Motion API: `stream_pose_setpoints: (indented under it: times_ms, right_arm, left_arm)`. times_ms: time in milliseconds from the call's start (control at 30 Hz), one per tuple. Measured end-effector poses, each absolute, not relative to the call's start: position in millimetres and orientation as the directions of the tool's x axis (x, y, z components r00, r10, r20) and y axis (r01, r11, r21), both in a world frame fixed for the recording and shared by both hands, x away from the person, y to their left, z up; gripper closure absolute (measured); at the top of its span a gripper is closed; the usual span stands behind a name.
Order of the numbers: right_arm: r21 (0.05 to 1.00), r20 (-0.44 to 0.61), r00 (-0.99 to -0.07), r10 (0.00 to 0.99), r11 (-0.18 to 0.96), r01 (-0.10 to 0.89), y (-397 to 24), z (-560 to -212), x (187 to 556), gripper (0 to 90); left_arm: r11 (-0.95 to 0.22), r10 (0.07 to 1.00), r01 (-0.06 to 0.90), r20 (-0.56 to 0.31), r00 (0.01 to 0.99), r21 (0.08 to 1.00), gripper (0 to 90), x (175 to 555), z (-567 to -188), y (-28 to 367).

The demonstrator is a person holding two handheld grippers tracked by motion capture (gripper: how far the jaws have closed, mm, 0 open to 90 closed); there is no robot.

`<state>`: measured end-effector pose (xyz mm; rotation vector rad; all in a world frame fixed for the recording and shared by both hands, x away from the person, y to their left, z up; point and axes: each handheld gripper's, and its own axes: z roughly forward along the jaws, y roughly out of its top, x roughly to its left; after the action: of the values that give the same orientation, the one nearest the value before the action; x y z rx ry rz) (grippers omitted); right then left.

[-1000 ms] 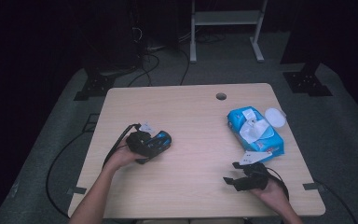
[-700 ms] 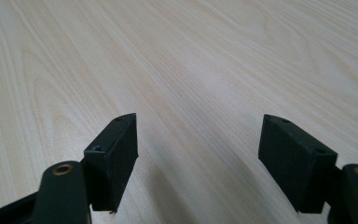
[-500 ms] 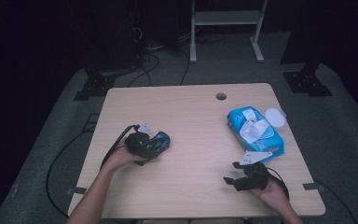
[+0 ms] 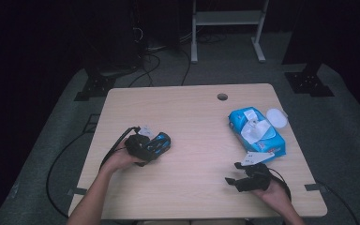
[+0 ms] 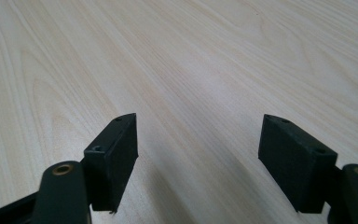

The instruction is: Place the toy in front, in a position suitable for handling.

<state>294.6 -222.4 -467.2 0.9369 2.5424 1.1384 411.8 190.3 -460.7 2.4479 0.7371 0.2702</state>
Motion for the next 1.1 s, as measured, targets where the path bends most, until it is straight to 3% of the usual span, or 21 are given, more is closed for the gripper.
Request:
stream_pose_setpoints:
  times_ms: [633, 1100]
  right_arm:
    - [0.727, 0.069, -0.779, 0.624, 0.503, 0.467, -222.0, -467.3, 294.8, 27.3]
    - [0.741, 0.068, -0.77, 0.634, 0.485, 0.464, -226.0, -464.6, 295.1, 27.4]
  left_arm:
    - [-0.687, 0.56, 0.437, 0.04, 0.827, 0.58, 26.0, 409.8, -453.2, 190.1]
    - [-0.72, 0.441, 0.297, 0.083, 0.894, 0.628, 26.0, 389.3, -424.1, 137.0]
